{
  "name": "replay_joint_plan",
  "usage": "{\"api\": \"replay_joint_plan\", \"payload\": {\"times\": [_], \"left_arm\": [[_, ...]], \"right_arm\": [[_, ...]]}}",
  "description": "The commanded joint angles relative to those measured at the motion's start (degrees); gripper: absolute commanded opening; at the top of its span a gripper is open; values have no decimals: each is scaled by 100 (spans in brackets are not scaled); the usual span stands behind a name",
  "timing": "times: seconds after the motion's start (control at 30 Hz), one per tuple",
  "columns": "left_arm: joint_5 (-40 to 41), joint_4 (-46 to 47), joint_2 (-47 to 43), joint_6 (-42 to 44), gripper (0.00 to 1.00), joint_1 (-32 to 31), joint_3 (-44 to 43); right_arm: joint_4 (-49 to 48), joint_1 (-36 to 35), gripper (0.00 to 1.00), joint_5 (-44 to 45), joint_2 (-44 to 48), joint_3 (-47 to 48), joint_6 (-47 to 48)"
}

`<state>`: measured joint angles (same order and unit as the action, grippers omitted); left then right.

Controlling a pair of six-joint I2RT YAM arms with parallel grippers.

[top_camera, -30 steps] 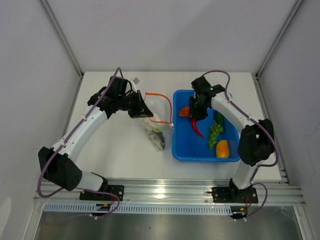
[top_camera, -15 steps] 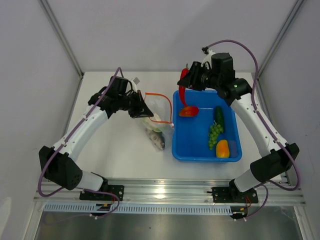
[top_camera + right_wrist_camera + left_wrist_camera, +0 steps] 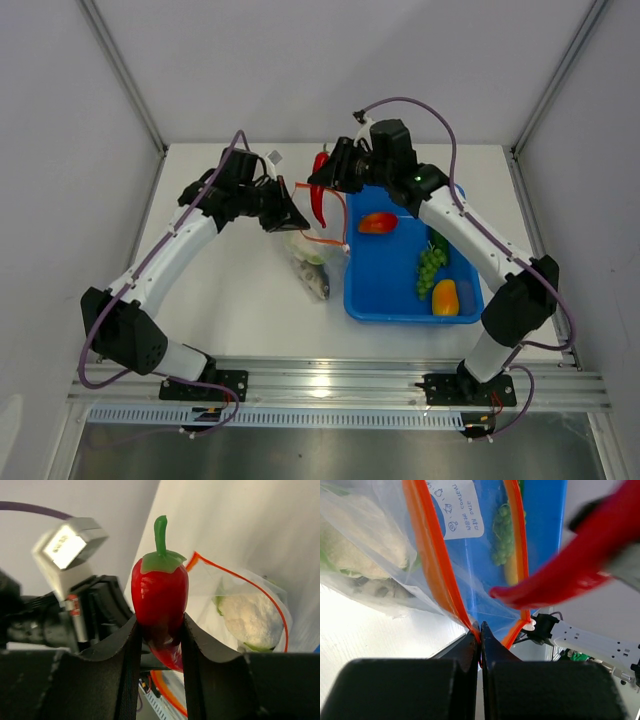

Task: Place the food in the zip-top bag and seal the zipper
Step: Place the fake vegetable in the zipper food storage bag.

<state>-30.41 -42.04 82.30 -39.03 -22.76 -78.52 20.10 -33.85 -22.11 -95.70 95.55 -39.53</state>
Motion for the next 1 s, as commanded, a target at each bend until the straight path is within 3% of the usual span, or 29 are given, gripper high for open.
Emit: {"api": "replay_joint_plan", "payload": {"times": [0.0,0.3,0.47,0.57,0.67,0.8,0.97], "left_arm": [[-123,108,-12,-35,1,-44,-313],[-52,135,102,-26,1,-44,-541],[-44,144,128,-35,1,-44,-577],[-9,135,146,-26,1,-44,-612],[9,109,154,-26,1,-44,-629],[27,108,137,-26,0,-44,-647],[62,82,102,9,0,-53,-630]], "right_arm": [[211,-17,0,250,-168,306,-134],[1856,-61,0,137,-572,596,568],[2762,-96,5,66,-906,1009,982],[3087,-140,11,101,-968,1097,1166],[3395,-210,23,145,-977,1107,1386],[3693,-324,48,49,-977,1097,1641],[3677,-386,63,-13,-837,1115,1729]]}}
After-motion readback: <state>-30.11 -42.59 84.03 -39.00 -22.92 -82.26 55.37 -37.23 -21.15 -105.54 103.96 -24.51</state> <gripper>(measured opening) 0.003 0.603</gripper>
